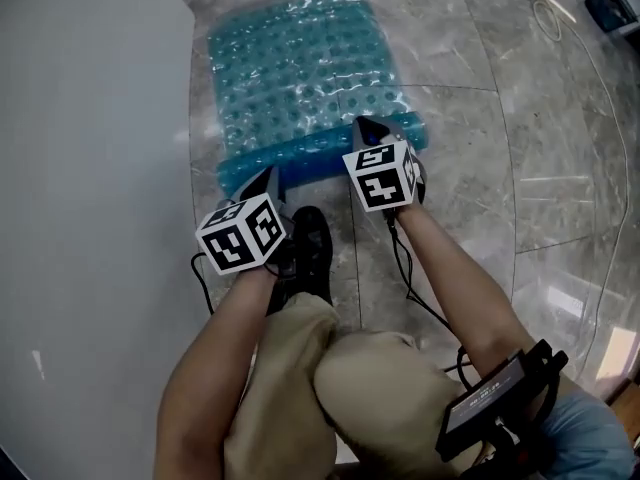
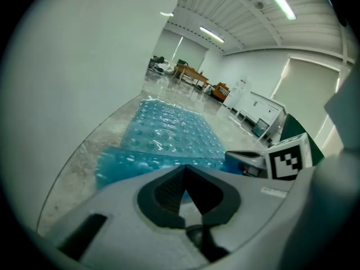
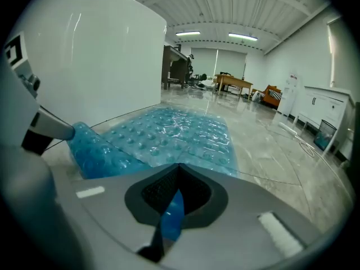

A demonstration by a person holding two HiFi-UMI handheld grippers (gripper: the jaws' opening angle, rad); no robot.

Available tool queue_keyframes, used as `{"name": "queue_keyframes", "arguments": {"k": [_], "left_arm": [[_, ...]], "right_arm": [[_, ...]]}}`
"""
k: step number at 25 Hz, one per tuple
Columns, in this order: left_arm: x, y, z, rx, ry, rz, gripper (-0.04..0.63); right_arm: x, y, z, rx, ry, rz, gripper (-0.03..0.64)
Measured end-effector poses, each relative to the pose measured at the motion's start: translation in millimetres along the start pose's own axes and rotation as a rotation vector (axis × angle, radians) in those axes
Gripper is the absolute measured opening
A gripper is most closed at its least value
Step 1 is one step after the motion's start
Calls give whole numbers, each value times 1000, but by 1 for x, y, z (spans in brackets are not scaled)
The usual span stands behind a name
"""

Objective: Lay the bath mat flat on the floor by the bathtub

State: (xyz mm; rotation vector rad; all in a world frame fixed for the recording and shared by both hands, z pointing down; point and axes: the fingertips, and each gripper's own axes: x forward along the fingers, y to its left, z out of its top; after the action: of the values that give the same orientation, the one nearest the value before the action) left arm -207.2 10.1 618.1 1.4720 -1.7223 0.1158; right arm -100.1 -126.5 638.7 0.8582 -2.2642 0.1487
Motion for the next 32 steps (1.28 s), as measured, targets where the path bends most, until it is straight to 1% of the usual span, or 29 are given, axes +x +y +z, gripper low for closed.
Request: {"name": "queue_keyframes", "arguments": {"k": [2,5,7,9,11,13,14,16,18,19,21,23,27,30,32], "left_arm": [[-33,2,-4,-1,-22,-5,6],[-88,3,-6,61,-36,-15,6],[-115,12,-7,63,-47,14,6],[-127,26,-11,53,-43,55,6],[-123,33,-20,72,-28,83,8],[-109,30,-18,108,-50,87,6],[-98,26,-14,110,-77,78,6],[-75,13,-12,80,-127,48,6],[-56,0,-11,59,-156,13,6],[-48,-7,-10,64,-163,-3,6],[-34,-21,-12,92,-155,-25,6],[-27,-26,-16,118,-138,-25,6],[-16,-15,-16,153,-105,18,8],[-6,-6,-25,160,-56,40,8],[-2,-1,-35,170,-26,48,6]], "right_arm": [[2,1,-3,-9,-5,-6,6],[1,-5,-5,-18,-5,-23,6],[-3,-8,-6,-4,-5,-31,6],[-6,-4,-5,15,-8,-28,6],[-9,2,-6,24,-11,-12,6],[-12,5,-5,19,-12,-1,6],[-13,5,-5,20,-13,-3,6],[-18,7,-13,29,-11,-15,6],[-25,14,-19,23,-15,-26,5],[-29,16,-19,11,-24,-35,5],[-40,16,-25,-5,-36,-54,5],[-53,21,-37,5,-33,-57,6],[-71,31,-55,16,-11,-45,6],[-81,38,-72,10,22,-20,8],[-90,42,-73,13,27,9,8]]}}
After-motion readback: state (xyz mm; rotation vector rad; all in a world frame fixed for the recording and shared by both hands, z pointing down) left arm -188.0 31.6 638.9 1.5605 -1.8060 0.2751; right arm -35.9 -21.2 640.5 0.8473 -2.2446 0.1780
